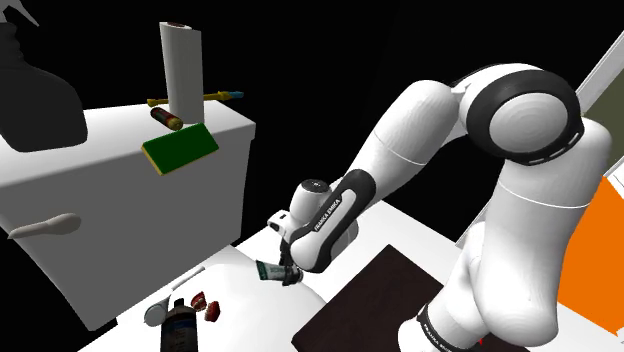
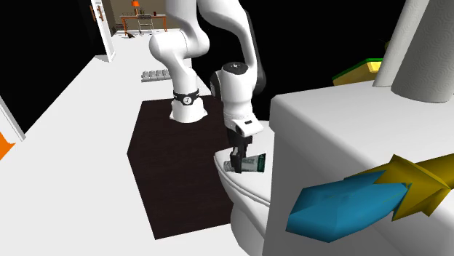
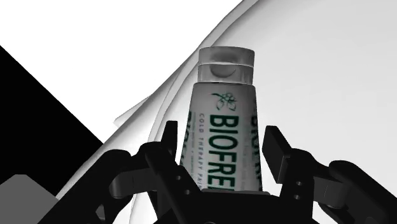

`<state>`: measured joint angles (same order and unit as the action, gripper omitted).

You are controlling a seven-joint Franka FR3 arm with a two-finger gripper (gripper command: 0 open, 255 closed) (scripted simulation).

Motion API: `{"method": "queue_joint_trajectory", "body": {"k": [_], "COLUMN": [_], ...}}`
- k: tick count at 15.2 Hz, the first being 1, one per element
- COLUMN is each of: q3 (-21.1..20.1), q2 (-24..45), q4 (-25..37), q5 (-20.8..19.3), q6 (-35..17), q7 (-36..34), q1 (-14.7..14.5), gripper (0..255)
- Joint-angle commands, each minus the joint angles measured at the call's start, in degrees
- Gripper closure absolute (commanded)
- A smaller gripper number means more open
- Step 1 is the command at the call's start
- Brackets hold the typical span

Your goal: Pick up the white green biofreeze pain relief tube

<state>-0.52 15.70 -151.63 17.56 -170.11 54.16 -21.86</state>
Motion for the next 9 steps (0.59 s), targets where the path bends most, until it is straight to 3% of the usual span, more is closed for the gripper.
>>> {"method": "queue_joint_trajectory", "body": {"k": [1,9], "q3": [1.09,4.16], "q2": [-2.05,-10.07], "q4": [-0.44,-1.71], "q5": [-1.06,-6.18], "q6": [1.65,8.34], "q7": [-1.08,-5.34], "q1": [-0.99,-2.94], "gripper": [255,255]}}
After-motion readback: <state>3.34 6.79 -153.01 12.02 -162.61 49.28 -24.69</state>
